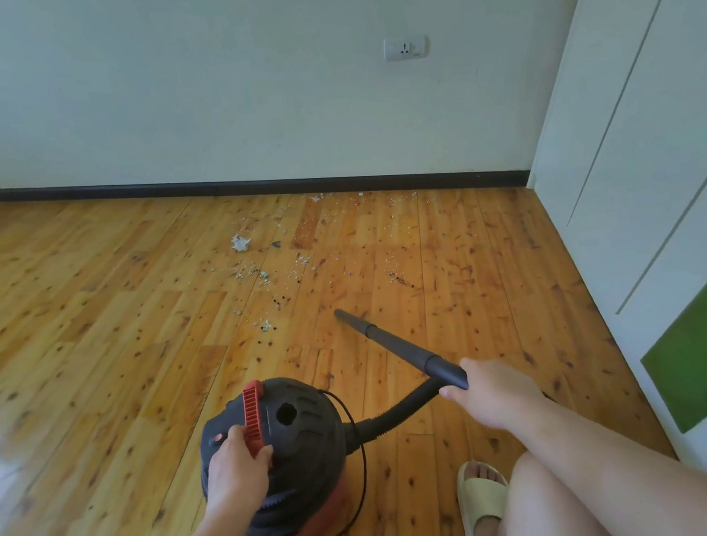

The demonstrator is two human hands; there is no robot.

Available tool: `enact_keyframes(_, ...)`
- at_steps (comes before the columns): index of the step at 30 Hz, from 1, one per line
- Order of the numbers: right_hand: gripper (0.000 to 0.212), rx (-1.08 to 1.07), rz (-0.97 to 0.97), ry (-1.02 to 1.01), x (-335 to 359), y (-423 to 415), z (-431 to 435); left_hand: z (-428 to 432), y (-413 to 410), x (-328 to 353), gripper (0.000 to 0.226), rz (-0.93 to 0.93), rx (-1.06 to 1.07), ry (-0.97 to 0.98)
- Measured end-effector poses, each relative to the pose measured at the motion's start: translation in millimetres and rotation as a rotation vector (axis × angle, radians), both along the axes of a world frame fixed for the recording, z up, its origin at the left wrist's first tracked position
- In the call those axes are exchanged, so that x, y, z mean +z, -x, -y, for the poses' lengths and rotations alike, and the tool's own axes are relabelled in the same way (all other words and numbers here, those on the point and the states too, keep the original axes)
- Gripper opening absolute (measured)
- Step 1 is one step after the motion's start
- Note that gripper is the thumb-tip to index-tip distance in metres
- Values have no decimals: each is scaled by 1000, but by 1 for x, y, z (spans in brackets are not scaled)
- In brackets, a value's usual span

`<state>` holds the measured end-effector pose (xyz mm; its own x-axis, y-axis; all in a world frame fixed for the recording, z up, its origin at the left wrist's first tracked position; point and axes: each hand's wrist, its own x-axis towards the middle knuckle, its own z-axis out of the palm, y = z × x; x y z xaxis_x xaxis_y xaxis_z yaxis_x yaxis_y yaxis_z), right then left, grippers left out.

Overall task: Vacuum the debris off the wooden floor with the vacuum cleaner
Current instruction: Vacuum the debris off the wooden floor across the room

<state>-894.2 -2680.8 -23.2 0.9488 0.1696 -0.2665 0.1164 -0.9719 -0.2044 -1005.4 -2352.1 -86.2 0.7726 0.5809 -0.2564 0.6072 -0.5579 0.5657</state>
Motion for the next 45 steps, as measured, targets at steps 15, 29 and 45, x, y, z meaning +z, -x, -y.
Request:
enact_keyframes(15, 43, 100, 86, 90, -1, 8, -48, -29, 21, 2, 12, -75, 33, -78)
enact_keyframes(29, 45, 193, 54, 31, 0, 15, -53, -17, 36, 1, 15, -36, 122, 0)
enact_keyframes(45, 50, 217, 38, -40, -9, -8, -87, -27, 22, 0, 17, -54, 152, 0)
